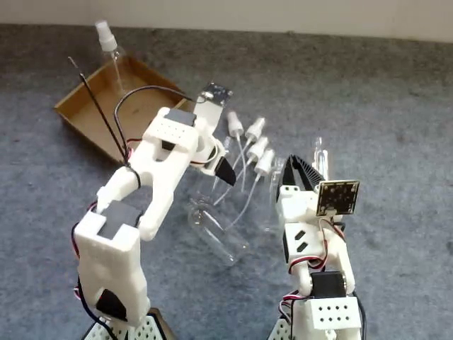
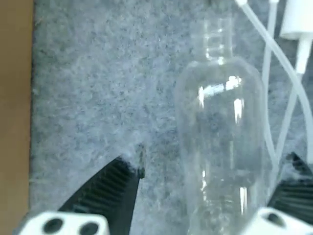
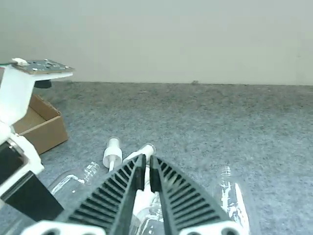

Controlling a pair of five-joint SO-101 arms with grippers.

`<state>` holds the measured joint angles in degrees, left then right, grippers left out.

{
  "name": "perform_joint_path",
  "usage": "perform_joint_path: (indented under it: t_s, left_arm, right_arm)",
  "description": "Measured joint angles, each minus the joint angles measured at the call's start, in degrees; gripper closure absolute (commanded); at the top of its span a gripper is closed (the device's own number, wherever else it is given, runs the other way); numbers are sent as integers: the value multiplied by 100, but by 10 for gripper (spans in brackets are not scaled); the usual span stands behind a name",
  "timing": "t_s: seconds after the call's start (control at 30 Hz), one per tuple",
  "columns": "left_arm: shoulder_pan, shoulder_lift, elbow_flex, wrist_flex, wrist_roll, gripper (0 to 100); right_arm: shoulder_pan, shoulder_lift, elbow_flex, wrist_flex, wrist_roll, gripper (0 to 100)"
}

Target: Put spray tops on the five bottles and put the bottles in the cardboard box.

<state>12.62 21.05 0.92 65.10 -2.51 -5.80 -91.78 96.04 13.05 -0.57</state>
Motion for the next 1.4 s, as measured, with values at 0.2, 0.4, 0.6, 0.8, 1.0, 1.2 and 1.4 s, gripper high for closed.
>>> perform_joint_path:
  t_s: [0.2,0.4,0.6,0.8,1.0,1.2,1.4]
  left_arm:
    - [-26,747,-1064,800,0,692]
    - [9,1248,-1705,1178,-26,911]
    - [0,1389,-1890,1231,-26,923]
    - [0,1389,-1943,1231,-26,925]
    - [-9,1037,-2066,1231,-26,926]
    - [9,97,-2075,1477,-26,926]
    - [0,-826,-2075,2092,-26,926]
  right_arm:
    - [0,0,0,0,0,980]
    - [0,0,0,-9,0,980]
    - [0,0,0,-9,0,980]
    - [0,0,0,-9,0,980]
    - [0,0,0,-9,0,980]
    - [0,0,0,-9,0,980]
    - [0,0,0,-9,0,980]
